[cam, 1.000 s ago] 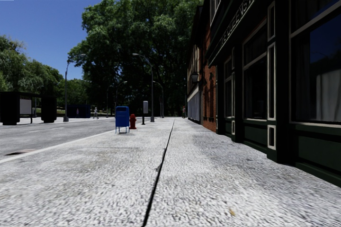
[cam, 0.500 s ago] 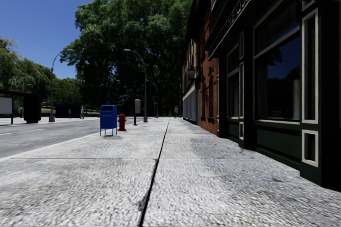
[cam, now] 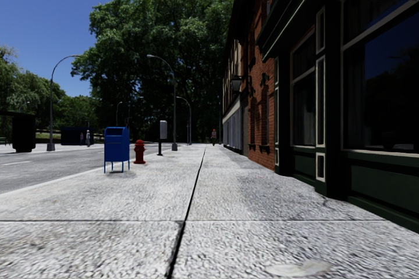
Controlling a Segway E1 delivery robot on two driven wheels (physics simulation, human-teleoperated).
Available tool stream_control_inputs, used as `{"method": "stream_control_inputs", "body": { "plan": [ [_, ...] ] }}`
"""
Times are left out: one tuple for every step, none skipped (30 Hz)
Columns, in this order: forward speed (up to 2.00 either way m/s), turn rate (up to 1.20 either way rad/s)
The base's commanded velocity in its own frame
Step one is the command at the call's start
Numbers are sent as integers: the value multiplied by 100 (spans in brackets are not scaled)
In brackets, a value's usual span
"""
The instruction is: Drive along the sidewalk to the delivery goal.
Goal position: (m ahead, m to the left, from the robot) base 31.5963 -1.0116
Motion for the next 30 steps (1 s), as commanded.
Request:
{"method": "stream_control_inputs", "body": {
  "plan": [
    [200,0],
    [200,0],
    [200,0],
    [200,0],
    [200,0],
    [200,0],
    [200,0],
    [200,0],
    [200,0],
    [200,0],
    [200,0],
    [200,0],
    [200,0],
    [200,0],
    [200,0],
    [200,0],
    [200,0],
    [200,0],
    [200,0],
    [200,0],
    [200,0],
    [200,0],
    [200,0],
    [200,0],
    [200,0],
    [200,0],
    [200,0],
    [200,0],
    [200,0],
    [200,0]
  ]
}}
